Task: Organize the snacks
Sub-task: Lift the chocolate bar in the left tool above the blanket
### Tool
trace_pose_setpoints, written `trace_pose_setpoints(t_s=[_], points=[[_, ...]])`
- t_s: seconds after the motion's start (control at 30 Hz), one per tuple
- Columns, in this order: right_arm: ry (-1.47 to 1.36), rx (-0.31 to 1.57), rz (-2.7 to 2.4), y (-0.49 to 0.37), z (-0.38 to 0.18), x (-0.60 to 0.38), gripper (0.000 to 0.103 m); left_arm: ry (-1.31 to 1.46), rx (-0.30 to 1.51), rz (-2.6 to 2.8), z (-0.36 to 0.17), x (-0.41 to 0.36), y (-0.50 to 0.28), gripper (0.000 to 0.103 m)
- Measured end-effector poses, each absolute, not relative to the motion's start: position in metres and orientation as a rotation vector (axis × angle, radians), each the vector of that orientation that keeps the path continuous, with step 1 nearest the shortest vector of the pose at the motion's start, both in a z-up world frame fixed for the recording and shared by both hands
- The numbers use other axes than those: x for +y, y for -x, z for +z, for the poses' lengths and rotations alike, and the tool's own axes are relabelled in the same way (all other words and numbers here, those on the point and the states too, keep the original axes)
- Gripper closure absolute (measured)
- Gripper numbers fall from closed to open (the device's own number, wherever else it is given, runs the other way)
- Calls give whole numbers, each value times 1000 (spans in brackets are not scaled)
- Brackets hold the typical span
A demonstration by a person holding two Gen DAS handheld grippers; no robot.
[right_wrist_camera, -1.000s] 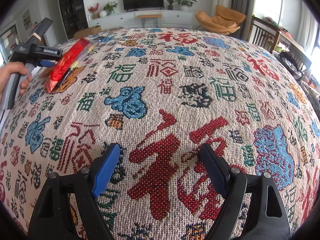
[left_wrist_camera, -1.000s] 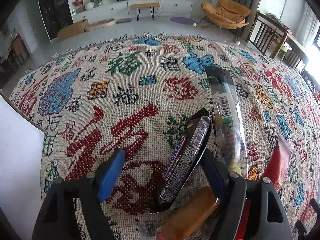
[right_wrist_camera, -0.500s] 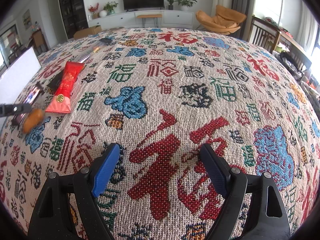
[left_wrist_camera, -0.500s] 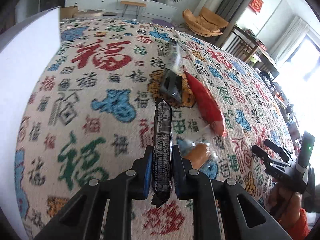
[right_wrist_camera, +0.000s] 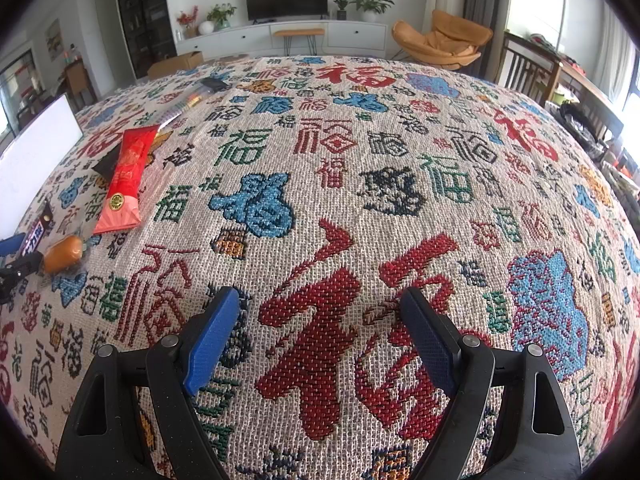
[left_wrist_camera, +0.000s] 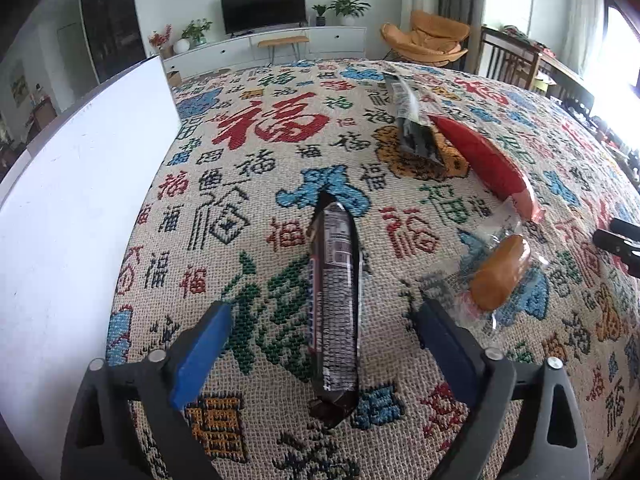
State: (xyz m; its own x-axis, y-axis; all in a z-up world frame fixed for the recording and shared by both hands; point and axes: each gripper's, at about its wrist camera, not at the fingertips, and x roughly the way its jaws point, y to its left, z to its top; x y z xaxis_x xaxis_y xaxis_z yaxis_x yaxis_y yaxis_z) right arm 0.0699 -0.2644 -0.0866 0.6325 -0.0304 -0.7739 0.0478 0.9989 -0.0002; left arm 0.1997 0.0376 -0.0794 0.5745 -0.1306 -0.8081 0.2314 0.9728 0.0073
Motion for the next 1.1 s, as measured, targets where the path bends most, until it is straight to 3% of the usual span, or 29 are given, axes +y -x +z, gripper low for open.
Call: trace_pose_setpoints(t_s=[1.1], points=[[-21, 885, -44, -70, -86, -265, 18, -91, 944, -192, -81, 42, -203, 0]])
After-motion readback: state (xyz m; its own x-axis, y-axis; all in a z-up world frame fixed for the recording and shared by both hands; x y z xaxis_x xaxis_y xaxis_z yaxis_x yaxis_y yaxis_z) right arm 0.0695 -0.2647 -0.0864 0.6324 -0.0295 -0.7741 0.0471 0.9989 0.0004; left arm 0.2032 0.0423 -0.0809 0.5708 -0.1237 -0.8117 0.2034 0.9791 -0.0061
